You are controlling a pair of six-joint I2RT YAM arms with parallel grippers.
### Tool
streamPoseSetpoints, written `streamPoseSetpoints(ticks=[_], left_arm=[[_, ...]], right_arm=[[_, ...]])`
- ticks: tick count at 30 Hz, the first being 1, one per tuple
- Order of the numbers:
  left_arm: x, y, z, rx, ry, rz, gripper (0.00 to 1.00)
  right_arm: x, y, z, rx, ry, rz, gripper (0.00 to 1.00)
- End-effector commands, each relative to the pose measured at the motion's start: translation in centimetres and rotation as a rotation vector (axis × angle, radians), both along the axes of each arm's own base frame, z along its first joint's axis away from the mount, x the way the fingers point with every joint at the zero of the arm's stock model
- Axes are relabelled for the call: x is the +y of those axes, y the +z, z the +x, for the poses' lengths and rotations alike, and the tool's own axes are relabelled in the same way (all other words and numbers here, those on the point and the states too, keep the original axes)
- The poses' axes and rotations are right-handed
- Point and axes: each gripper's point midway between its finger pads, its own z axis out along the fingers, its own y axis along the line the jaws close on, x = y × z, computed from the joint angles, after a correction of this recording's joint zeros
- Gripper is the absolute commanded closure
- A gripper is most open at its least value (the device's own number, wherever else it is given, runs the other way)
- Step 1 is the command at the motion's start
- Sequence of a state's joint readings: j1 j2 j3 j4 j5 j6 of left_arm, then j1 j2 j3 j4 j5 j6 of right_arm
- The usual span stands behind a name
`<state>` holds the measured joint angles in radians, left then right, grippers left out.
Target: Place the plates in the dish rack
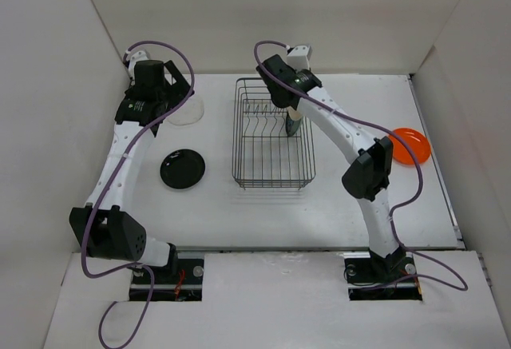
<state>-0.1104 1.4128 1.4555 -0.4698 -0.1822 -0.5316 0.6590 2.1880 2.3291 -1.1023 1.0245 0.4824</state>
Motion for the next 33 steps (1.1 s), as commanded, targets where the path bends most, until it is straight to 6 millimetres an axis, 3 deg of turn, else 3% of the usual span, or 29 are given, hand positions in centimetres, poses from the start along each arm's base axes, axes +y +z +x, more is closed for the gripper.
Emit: streamPoseSetpoints(ticks=[1, 14, 18, 22, 25, 29, 31, 33], left_arm=[[-0.2, 2.3, 0.2, -0.055, -0.017, -0.004, 0.0], [-0.2, 2.3, 0.2, -0.055, -0.017, -0.004, 0.0], [-0.2, 2.3, 0.2, -0.055, -0.017, -0.004, 0.0], [-0.2, 2.3, 0.2, -0.055, -0.017, -0.004, 0.0], [-0.2, 2.3, 0.2, -0.055, -0.017, -0.004, 0.0], [-0.2, 2.3, 0.2, -0.055, -0.017, -0.004, 0.0], [-0.2, 2.3, 0.2, -0.055, -0.017, -0.004, 0.0], [-0.2, 2.3, 0.2, -0.055, -0.017, -0.004, 0.0]], right_arm=[[0.4, 1.0, 0.6, -0.037, 0.001, 0.017, 1.0], [2.0, -2.0, 1.2, 0.021, 0.04, 0.005, 1.0], [2.5, -2.6, 1.4, 0.032, 0.054, 0.02, 0.87], [3.2, -2.7, 1.3, 0.033, 0.073, 0.024, 0.61], [3.6, -2.8, 1.4, 0.036, 0.086, 0.043, 0.55], [3.6, -0.4, 1.3, -0.01, 0.093, 0.086, 0.5], [3.3, 1.9, 0.6, -0.048, 0.097, 0.139, 0.46], [2.1, 2.2, 0.3, -0.037, 0.094, 0.193, 0.41]])
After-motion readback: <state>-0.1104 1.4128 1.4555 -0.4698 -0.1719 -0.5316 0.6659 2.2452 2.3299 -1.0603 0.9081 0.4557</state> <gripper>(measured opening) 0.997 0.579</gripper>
